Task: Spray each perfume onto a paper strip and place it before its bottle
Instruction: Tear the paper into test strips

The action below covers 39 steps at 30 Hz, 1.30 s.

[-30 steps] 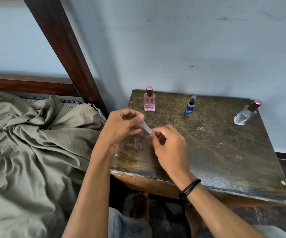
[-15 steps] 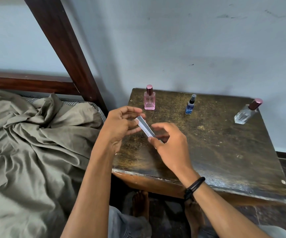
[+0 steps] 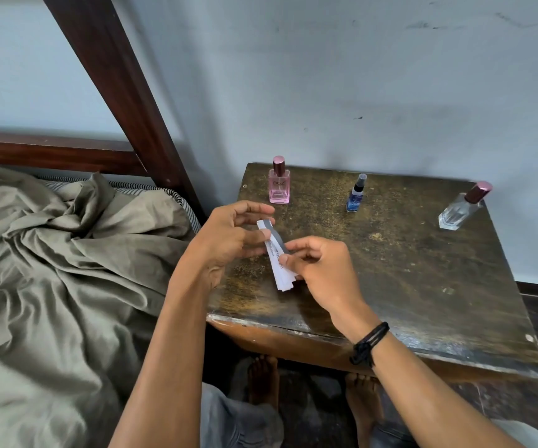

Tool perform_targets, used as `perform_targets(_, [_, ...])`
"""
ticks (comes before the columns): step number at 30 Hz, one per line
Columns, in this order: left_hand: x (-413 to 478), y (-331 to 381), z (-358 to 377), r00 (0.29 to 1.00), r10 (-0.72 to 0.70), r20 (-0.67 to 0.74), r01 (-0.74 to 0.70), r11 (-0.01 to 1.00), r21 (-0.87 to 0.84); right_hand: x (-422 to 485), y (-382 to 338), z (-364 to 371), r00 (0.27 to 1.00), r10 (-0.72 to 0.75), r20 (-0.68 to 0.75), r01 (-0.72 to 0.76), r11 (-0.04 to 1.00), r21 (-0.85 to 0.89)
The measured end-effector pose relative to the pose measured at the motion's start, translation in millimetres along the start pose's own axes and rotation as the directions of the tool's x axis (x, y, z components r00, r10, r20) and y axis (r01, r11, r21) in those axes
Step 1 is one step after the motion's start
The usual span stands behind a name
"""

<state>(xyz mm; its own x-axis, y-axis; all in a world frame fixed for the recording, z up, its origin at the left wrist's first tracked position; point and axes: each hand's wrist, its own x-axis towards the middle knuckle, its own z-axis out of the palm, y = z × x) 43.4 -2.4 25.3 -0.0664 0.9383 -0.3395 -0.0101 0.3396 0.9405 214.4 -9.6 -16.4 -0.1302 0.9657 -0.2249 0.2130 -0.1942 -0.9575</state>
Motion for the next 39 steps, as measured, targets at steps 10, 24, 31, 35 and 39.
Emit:
perform_targets(10, [1,-2,3,0.999,0.01,0.042,-0.016,0.99,0.139,-1,-7,-5,0.984,0.152,0.097,-0.169,0.964,0.205])
perform_targets(24, [25,-24,-4,0.984,0.096,-0.148,-0.007,0.861,0.508,0,-14,-15,0.995,-0.099,0.001,0.098,0.991,0.092])
perform_targets(31, [23,-22,-3,0.996,0.043,-0.076,0.008,0.825,0.564,6,-3,-11,0.965,-0.248,-0.085,0.227,0.953,-0.202])
perform_targets(35, [22,-20,-1,0.999,0.047,-0.02,-0.025,0.787,0.616,11,1,-12,0.943,-0.294,-0.156,0.247,0.933,-0.263])
perform_targets(39, [21,-18,-2,0.999,0.043,0.021,-0.047,0.798,0.601,11,0,-13,0.957,-0.226,-0.18,0.191,0.963,-0.192])
